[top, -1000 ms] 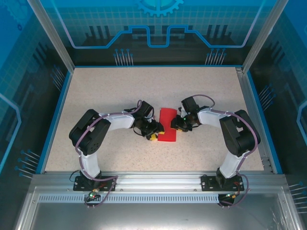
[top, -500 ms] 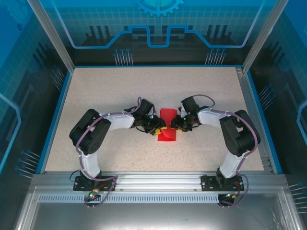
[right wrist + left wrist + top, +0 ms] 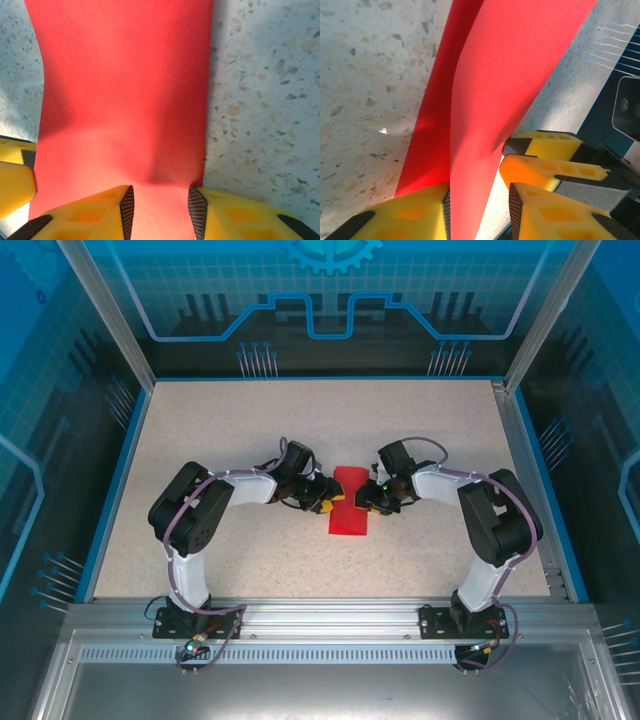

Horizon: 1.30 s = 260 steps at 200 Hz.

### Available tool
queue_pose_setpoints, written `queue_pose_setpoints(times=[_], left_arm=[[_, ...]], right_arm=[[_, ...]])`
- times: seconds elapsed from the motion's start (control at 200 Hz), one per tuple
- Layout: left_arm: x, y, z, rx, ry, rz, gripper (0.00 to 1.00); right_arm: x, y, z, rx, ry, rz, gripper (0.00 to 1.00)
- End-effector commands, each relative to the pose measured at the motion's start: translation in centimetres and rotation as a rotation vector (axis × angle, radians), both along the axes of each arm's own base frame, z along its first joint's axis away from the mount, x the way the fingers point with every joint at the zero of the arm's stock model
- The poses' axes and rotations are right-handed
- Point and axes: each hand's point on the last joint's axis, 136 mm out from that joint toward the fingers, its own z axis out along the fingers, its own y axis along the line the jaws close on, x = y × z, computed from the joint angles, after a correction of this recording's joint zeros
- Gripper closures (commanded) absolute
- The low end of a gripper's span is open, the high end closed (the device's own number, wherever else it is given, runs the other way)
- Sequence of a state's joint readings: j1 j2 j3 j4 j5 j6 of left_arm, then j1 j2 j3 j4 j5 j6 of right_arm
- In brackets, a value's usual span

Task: Fold a paper plane with a square sheet of paper (pick it up from the middle)
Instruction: Fold the triangle a second time at the center of the table.

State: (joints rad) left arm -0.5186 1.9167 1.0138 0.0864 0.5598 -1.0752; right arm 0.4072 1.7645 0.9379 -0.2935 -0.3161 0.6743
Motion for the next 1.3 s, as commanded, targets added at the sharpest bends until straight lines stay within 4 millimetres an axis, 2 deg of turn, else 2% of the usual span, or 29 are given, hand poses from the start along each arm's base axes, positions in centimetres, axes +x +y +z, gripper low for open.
queue_pose_setpoints(times=[0.0,0.1,0.245,0.335,0.46,0.48,0.55,0.685,0.855,0.88,1.09,1.295], left_arm=[[0.1,-0.3,0.1,-0.032,0.019,-0.013,0.70],[0.2,-0.1,0.1,-0.030,0.017,-0.008,0.81],[0.4,0.0,0.3,-0.031,0.014,-0.009,0.87],[0.5,0.0,0.7,-0.031,0.007,-0.013,0.90],[0.5,0.0,1.2,-0.031,0.003,-0.019,0.93],[0.6,0.0,1.2,-0.032,0.005,-0.020,0.92],[0.5,-0.1,1.3,-0.034,0.010,-0.024,0.92],[0.7,-0.2,1.7,-0.040,0.006,-0.028,0.92],[0.7,-0.3,1.8,-0.040,0.004,-0.031,0.92],[0.7,-0.3,1.9,-0.041,0.005,-0.033,0.92],[0.7,-0.4,1.9,-0.041,0.006,-0.034,0.92],[0.6,-0.4,1.8,-0.039,0.009,-0.034,0.92]], right_arm=[[-0.4,0.7,0.0,0.031,0.000,0.018,0.59],[0.6,1.5,2.6,0.080,-0.075,0.033,0.54],[0.7,1.1,5.9,0.063,-0.185,0.067,0.45],[-0.4,1.0,6.8,0.023,-0.240,0.115,0.41],[-2.3,2.2,7.8,-0.054,-0.352,0.228,0.36],[-3.2,2.1,7.0,-0.079,-0.347,0.251,0.35],[-4.5,3.1,7.0,-0.130,-0.398,0.320,0.34],[-5.9,4.5,7.0,-0.241,-0.482,0.419,0.33],[-6.3,4.2,5.4,-0.397,-0.499,0.464,0.34],[-5.8,5.0,6.2,-0.385,-0.523,0.464,0.34],[-5.7,6.7,5.7,-0.429,-0.529,0.510,0.37],[-5.6,6.6,5.8,-0.481,-0.547,0.495,0.46]])
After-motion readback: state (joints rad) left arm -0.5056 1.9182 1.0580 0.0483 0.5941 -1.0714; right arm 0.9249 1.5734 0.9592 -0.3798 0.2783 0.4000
